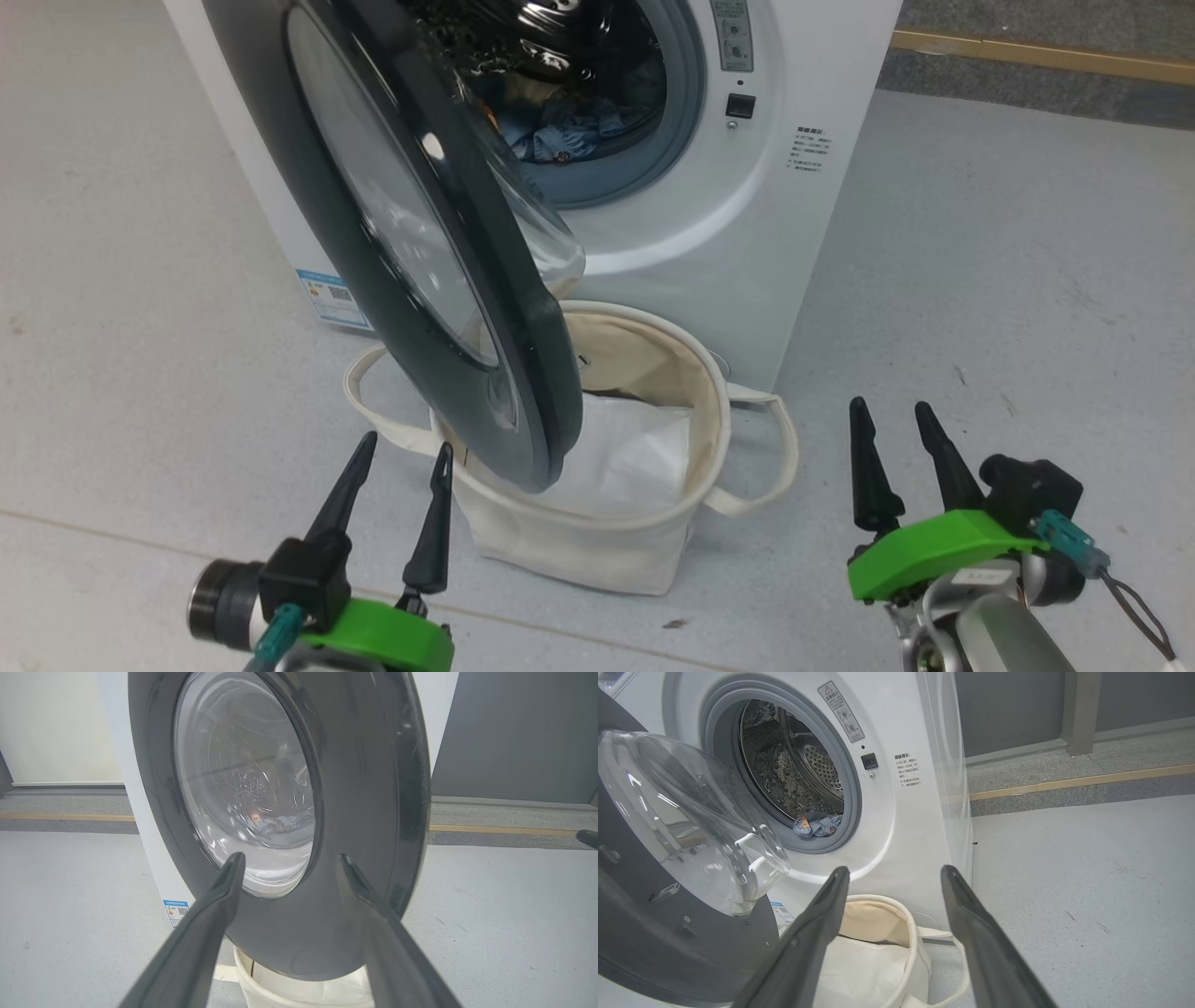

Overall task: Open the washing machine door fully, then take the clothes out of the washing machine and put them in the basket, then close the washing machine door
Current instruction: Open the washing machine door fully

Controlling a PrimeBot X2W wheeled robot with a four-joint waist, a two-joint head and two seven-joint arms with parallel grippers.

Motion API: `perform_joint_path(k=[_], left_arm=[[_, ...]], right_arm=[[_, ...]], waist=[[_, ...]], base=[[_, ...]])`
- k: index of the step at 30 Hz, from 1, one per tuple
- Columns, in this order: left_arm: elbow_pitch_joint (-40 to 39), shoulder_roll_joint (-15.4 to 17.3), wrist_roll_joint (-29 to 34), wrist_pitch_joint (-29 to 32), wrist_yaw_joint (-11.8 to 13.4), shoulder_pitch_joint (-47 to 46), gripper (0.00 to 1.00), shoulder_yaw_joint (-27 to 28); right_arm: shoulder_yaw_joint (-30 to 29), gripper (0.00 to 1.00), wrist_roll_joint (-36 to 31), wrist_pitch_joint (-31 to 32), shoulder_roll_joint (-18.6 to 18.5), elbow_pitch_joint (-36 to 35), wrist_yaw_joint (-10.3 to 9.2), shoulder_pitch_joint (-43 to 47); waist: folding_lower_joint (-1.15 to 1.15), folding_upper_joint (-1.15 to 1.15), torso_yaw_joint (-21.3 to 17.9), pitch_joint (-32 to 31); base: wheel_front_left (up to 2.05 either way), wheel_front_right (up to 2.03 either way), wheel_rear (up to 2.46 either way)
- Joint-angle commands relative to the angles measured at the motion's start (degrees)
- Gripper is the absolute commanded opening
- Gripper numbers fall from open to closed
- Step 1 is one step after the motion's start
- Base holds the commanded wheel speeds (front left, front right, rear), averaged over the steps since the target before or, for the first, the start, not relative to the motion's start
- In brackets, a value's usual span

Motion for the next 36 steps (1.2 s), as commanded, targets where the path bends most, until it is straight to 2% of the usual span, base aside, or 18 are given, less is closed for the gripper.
perform_joint_path(k=[1,17,25,30,31,32,36], left_arm=[[-1.5,0.5,0.8,-0.7,-0.4,-1.5,1.0,2.0],[-2.0,0.4,0.8,-0.7,-0.6,-1.3,1.0,2.2],[-10.6,0.0,0.0,-0.7,-0.2,-4.4,1.0,3.0],[-17.5,-0.5,0.1,-0.7,-0.1,-8.2,1.0,1.2],[-18.5,-0.5,0.1,-0.7,-0.2,-9.0,0.95,0.3],[-19.3,-0.6,-0.2,-0.7,-0.6,-9.7,0.0,-0.7],[-21.1,-0.8,-0.8,1.3,-1.1,-12.9,0.0,-4.7]], right_arm=[[1.0,1.0,-0.5,-0.7,0.6,-1.6,0.02,-1.2],[0.9,1.0,-1.1,-0.7,1.0,-1.1,0.02,-1.1],[0.8,1.0,-1.1,-0.7,1.2,-1.4,0.02,-1.9],[0.6,1.0,-1.0,-0.7,1.2,-1.5,0.02,-2.5],[0.7,1.0,-0.9,-0.7,1.2,-1.5,0.02,-2.6],[0.8,1.0,-0.9,-0.7,1.2,-1.5,0.02,-2.7],[1.2,1.0,-0.3,-0.7,1.2,-1.8,0.02,-3.4]], waist=[[0.0,0.0,0.1,-0.2],[0.0,0.0,0.5,-0.7],[0.0,0.0,0.6,0.1],[0.0,0.0,0.5,0.7],[0.0,0.0,0.4,0.8],[0.0,0.0,0.3,0.9],[0.0,0.0,-0.6,1.7]], base=[[0.0,0.0,0.0],[0.0,0.0,0.0],[0.0,0.0,0.0],[0.0,0.0,0.0],[0.0,0.0,0.0],[0.0,0.0,0.0],[0.0,0.0,0.0]])
